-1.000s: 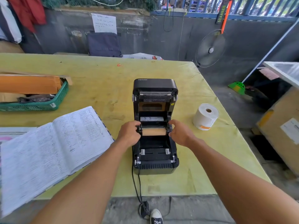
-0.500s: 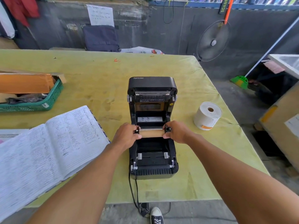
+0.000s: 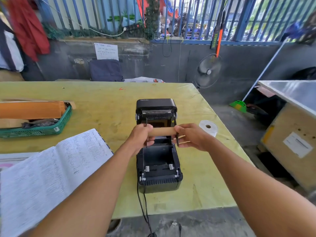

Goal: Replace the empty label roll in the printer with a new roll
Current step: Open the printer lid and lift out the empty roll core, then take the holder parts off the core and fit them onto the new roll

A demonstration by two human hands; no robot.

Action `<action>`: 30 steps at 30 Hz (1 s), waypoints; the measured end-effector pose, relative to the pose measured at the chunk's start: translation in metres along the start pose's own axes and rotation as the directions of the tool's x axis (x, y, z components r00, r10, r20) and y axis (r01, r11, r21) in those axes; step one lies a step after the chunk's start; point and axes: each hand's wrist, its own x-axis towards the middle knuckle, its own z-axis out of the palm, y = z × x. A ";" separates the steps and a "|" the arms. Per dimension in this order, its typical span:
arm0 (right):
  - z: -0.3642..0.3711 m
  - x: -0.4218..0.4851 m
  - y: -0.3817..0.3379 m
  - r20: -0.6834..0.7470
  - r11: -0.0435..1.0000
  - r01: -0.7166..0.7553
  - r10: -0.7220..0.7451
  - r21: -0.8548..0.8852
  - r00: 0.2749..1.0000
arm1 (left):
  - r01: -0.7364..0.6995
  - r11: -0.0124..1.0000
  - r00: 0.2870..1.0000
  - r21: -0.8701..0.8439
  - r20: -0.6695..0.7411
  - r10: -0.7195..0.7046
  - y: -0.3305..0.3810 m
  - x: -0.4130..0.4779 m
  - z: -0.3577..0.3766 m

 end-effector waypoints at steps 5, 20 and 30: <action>-0.007 -0.051 0.023 -0.049 0.997 -0.035 0.039 0.071 0.998 | 0.029 0.999 0.996 -0.031 0.083 -0.026 -0.013 -0.037 0.030; -0.095 -0.076 0.142 -0.127 0.931 -0.292 0.324 0.220 0.937 | 0.185 0.979 0.974 0.089 0.114 -0.194 -0.085 -0.029 0.154; -0.178 -0.013 0.226 -0.499 0.759 -0.460 0.208 -0.460 0.841 | 0.295 0.955 0.955 -0.039 -0.007 -0.296 -0.126 0.036 0.238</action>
